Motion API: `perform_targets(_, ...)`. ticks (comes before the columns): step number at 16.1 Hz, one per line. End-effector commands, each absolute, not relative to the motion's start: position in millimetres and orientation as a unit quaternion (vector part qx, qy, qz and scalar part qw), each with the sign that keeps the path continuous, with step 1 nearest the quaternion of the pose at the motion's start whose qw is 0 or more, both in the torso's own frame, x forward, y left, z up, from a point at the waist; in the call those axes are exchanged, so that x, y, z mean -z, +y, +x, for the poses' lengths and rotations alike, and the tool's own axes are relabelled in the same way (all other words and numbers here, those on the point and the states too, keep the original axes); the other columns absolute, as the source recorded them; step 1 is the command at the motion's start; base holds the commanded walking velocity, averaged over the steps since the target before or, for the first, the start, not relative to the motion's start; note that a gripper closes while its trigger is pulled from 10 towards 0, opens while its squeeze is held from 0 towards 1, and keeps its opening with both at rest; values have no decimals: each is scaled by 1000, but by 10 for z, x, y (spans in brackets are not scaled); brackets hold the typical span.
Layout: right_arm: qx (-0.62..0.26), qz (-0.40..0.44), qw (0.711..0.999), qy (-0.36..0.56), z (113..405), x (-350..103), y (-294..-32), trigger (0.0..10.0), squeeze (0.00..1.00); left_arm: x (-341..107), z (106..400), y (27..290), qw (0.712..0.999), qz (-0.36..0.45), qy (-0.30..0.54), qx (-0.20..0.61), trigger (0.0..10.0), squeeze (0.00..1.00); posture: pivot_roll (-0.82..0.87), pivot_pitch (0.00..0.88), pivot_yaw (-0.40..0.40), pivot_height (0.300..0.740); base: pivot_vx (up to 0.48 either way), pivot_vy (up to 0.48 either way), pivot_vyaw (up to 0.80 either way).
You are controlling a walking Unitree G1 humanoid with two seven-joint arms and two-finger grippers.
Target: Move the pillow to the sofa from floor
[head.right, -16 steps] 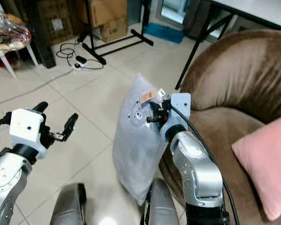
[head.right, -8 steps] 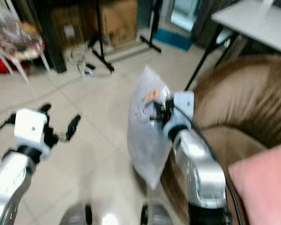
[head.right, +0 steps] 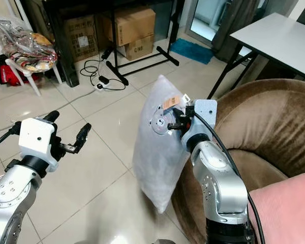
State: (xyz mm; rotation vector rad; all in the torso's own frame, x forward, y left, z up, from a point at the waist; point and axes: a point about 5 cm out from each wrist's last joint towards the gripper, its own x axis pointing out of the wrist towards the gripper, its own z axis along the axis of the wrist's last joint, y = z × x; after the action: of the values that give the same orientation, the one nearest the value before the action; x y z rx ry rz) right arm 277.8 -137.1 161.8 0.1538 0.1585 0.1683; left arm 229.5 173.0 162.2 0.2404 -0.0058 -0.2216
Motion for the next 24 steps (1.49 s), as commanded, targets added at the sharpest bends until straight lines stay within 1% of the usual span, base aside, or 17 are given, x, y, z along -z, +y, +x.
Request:
perform_targets(1,-75,82,993,47,2785,-1756,-1418,10000,0,-1602,2293,1711,986,124,0,113,10000,220,-5,0,-86,740,0,0,0)
perform_targets(17,-65,71,995,40,2796,-1726,-1421,10000,0,-1594,2331,1657,984,128,-3,122,10000,220,-5,0,-79,740,0,0,0)
perform_targets(23,-66,73,994,44,2796,-1701,-1408,10000,0,-1597,2348,1656,985,123,-6,124,10000,204,-4,0,-77,740,0,0,0)
perform_targets(24,-66,75,994,47,2796,-1695,-1407,10000,0,-1602,2352,1654,985,122,-6,125,10000,208,-4,0,-77,740,0,371,-400)
